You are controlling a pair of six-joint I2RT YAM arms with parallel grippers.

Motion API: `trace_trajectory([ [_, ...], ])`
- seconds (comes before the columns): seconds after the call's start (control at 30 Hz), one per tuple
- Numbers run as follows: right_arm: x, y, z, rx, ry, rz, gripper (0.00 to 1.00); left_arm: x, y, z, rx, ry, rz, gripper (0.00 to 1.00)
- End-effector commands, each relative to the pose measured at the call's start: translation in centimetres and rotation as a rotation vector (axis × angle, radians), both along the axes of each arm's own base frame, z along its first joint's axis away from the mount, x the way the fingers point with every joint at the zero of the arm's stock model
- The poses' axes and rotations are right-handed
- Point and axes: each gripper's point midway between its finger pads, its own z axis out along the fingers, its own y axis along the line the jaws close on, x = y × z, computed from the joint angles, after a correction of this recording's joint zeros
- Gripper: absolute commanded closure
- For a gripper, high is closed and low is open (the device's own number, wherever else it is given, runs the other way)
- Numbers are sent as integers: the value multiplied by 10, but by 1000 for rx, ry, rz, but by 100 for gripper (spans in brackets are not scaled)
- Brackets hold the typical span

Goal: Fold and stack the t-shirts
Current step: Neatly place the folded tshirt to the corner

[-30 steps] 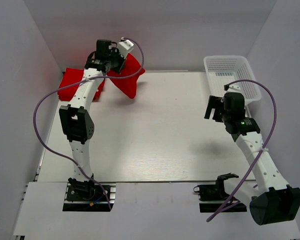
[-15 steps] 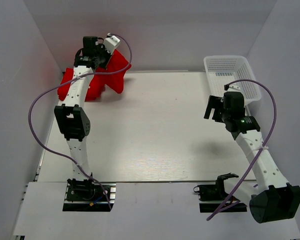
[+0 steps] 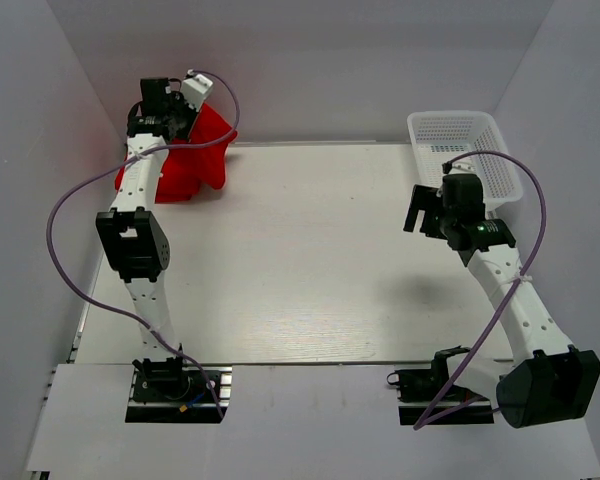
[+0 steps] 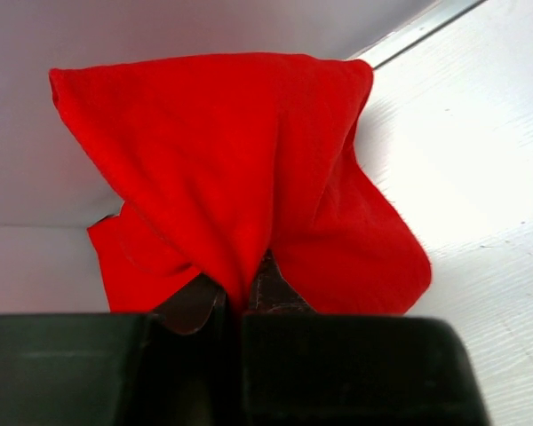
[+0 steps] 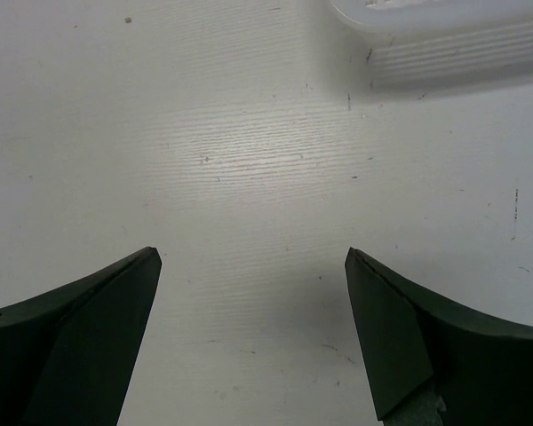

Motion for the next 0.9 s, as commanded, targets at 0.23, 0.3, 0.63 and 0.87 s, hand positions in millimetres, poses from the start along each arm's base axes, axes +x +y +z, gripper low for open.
trace_trajectory([
  [0.23,17,15,15,30,-28,27,10,-27,19,115,-12,-243,-11,100],
  [0.3,19,18,13,31,-20,27,10,-31,25,116,-11,-243,-1,100],
  [0.63,24,20,14,16,-13,23,10,-31,59,86,4,-218,94,100],
  [0.87,30,24,8,10,5,19,10,-9,85,48,-14,-190,144,100],
])
